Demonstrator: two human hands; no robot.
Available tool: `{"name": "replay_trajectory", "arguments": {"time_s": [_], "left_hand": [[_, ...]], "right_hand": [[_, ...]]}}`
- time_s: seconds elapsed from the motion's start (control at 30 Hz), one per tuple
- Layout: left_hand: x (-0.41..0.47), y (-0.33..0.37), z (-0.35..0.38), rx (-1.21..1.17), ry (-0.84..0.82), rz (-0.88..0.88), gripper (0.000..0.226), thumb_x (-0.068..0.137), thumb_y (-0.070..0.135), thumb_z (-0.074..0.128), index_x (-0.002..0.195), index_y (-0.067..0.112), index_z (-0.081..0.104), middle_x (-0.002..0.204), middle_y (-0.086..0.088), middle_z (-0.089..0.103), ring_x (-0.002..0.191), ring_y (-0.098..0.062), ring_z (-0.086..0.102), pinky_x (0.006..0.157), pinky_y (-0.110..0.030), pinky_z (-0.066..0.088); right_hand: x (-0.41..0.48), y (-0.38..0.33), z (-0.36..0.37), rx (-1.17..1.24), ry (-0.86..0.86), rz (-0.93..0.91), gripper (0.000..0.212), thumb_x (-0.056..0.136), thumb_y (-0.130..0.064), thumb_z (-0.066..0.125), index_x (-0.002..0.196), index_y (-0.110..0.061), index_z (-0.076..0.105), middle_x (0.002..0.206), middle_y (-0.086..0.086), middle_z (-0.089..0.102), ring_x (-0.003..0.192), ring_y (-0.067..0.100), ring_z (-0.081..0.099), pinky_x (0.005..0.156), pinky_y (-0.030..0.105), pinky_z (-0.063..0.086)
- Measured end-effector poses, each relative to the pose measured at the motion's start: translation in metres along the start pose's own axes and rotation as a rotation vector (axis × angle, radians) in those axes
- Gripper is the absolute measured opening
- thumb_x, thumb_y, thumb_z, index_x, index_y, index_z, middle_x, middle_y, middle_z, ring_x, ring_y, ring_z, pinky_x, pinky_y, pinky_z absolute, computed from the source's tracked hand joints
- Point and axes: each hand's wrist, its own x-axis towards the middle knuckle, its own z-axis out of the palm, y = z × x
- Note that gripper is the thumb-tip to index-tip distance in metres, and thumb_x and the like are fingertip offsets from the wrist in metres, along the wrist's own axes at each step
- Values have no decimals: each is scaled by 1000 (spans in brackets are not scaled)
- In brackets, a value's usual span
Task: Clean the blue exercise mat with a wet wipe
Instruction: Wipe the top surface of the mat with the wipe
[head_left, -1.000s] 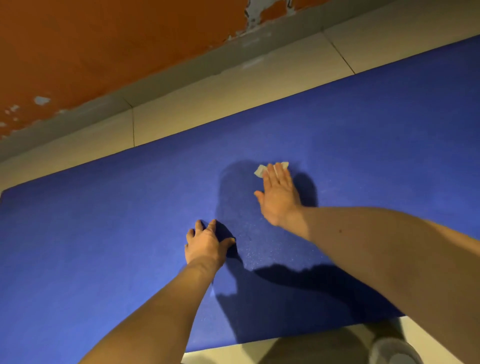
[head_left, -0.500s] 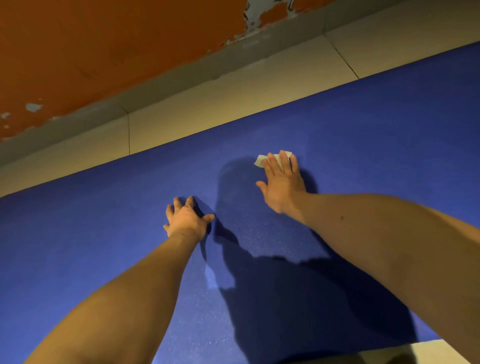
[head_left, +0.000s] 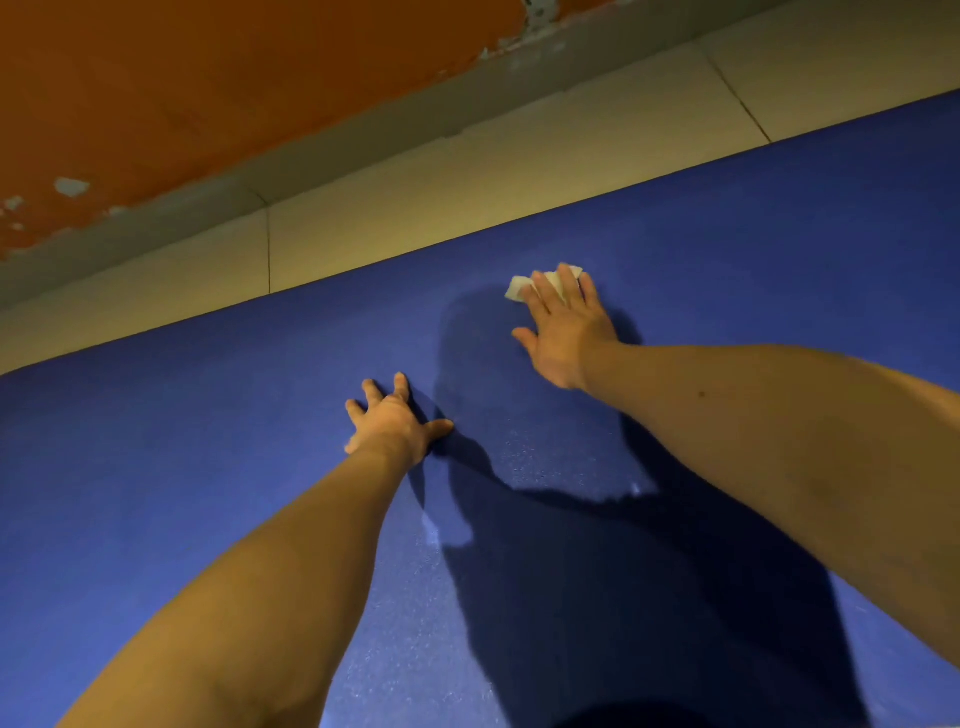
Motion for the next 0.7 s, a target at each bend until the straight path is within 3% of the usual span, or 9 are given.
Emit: {"name": "replay_trajectory", "arguments": {"time_s": [0.1,0.2,0.3,0.37,0.57,0.7], "left_hand": [[2,0,-2,-8,-10,-2,109,78,67,70,159,33,4,162,-6,-1,147,-45,1,110,-66,32],[3,0,-3,18,-18,-4,112,78,67,70,159,32,1,164,-7,-4,148,-45,0,112,-63,31],[3,1,-4,22,-33,-4,113,79,66,70,160,31,-1,165,-7,-9,149,-45,-3,114,-61,30],[2,3,-6,8,-43,-4,114,79,66,70,160,31,-2,165,-6,-9,149,-45,-5,114,-62,29],[1,5,-8,-11,-63,-9,114,79,65,69,159,31,-5,165,-5,-14,150,-44,-10,116,-63,25],[2,5,-8,-2,-62,-14,114,80,65,68,159,31,-7,165,-7,-15,150,-44,-9,117,-62,24]], "right_hand": [[-1,-44,0,91,21,20,76,105,-56,18,161,-6,1,169,13,-4,154,37,-13,124,51,-8],[-12,-81,5,32,-9,-227,72,108,-50,18,160,-5,-2,169,12,-9,154,34,-16,124,48,-11],[3,-66,2,-50,2,-408,68,108,-49,18,162,-11,0,170,7,-7,155,28,-12,125,45,-8],[22,-40,-3,-57,12,-326,68,107,-53,17,162,-17,1,170,3,-6,155,29,-12,125,49,-6],[62,7,-32,69,-29,202,74,104,-60,16,162,-18,-3,170,3,-8,153,40,-15,123,55,-9],[68,-36,-29,80,-18,167,76,106,-56,17,161,-6,-2,169,12,-7,153,39,-13,123,54,-9]]}}
